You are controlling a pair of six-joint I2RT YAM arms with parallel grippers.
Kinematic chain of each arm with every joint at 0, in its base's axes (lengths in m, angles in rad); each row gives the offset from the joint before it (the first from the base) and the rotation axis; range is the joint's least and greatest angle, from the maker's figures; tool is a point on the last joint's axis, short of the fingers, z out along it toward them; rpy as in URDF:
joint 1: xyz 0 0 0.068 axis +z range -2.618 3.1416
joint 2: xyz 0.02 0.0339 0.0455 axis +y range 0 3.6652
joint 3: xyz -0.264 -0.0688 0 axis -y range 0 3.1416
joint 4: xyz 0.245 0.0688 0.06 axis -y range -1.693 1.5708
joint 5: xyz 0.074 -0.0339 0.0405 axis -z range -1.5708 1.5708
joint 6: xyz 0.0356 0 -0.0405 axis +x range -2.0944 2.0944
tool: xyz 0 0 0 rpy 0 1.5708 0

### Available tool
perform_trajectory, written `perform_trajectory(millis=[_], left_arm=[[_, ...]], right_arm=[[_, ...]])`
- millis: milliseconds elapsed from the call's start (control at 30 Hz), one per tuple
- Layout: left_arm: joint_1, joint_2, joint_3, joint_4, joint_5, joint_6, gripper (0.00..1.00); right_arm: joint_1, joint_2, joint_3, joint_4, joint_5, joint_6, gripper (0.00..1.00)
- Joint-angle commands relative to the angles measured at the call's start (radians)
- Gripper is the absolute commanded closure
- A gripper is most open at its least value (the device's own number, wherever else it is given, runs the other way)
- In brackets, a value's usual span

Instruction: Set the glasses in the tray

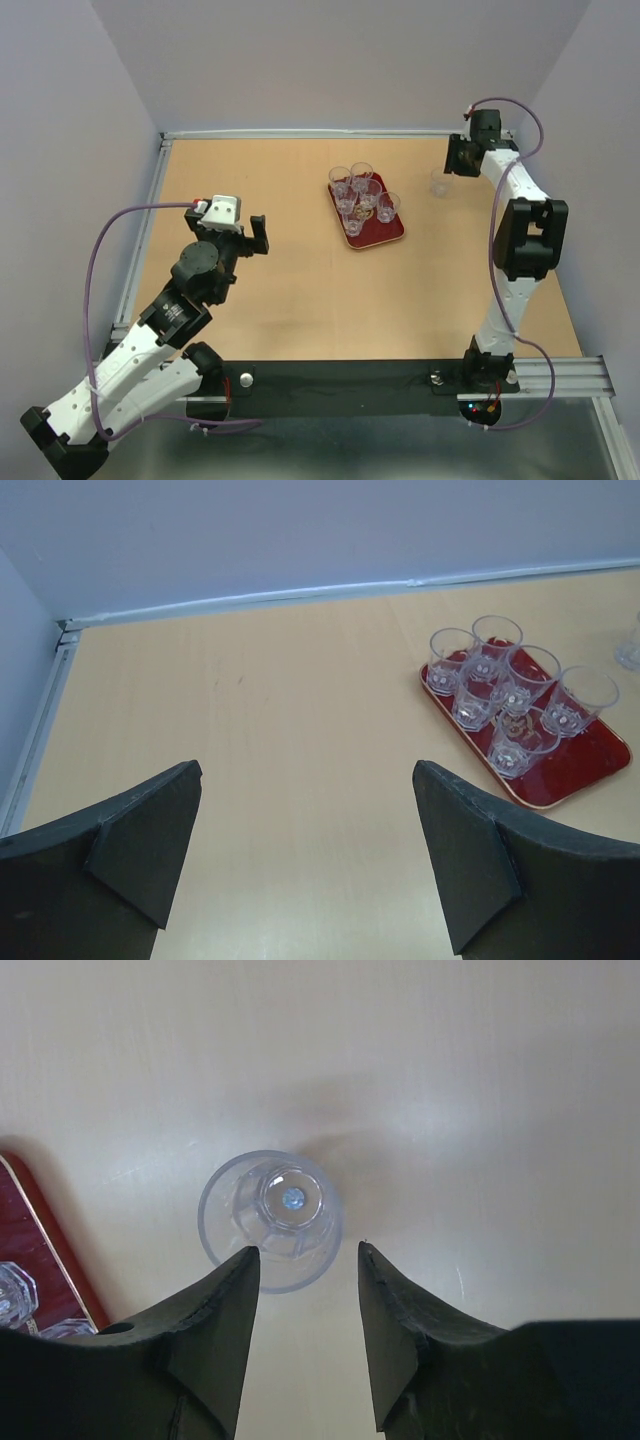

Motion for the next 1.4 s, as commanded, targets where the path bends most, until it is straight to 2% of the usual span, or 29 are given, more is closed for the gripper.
perform_trajectory(millis=[0, 200, 300, 333, 500, 567, 633, 700, 933, 1000, 1133, 1367], left_arm=[[0.008, 0.001, -0.007, 0.059, 0.001, 0.012, 0.02], [0.011, 0.007, -0.006, 0.059, 0.006, 0.012, 0.02], [0.011, 0.006, -0.006, 0.059, 0.006, 0.01, 0.02], [0.012, 0.007, -0.007, 0.059, 0.006, 0.012, 0.02], [0.014, 0.009, -0.007, 0.059, 0.009, 0.012, 0.02], [0.014, 0.009, -0.006, 0.059, 0.007, 0.012, 0.02], [0.016, 0.006, -0.006, 0.057, 0.007, 0.012, 0.02], [0.016, 0.007, -0.007, 0.059, 0.006, 0.012, 0.02], [0.017, 0.0, -0.006, 0.059, 0.012, 0.012, 0.02], [0.016, 0.003, -0.006, 0.057, 0.015, 0.01, 0.02], [0.016, -0.002, -0.007, 0.057, 0.015, 0.01, 0.02], [0.019, 0.004, -0.007, 0.057, 0.006, 0.012, 0.02]], right_arm=[[-0.019, 0.027, 0.051, 0.044, -0.006, 0.031, 0.51], [-0.02, 0.063, 0.052, 0.044, -0.026, 0.028, 0.56], [-0.02, 0.074, 0.045, 0.045, -0.017, 0.029, 0.61], [-0.02, 0.077, 0.043, 0.044, -0.017, 0.026, 0.65], [-0.02, 0.071, 0.023, 0.044, -0.023, -0.004, 0.94], [-0.02, 0.036, 0.005, 0.045, -0.043, -0.04, 1.0], [-0.02, -0.001, -0.017, 0.048, -0.1, -0.067, 1.0], [-0.02, -0.05, -0.071, 0.05, -0.158, -0.173, 0.99], [-0.019, -0.367, -0.344, 0.084, -0.532, -0.423, 1.0], [-0.019, -0.413, -0.4, 0.082, -0.648, -0.448, 0.99], [-0.004, -0.498, -0.529, 0.084, -0.779, -0.494, 0.99], [0.14, -0.544, -0.638, 0.131, -0.764, -0.454, 1.0]])
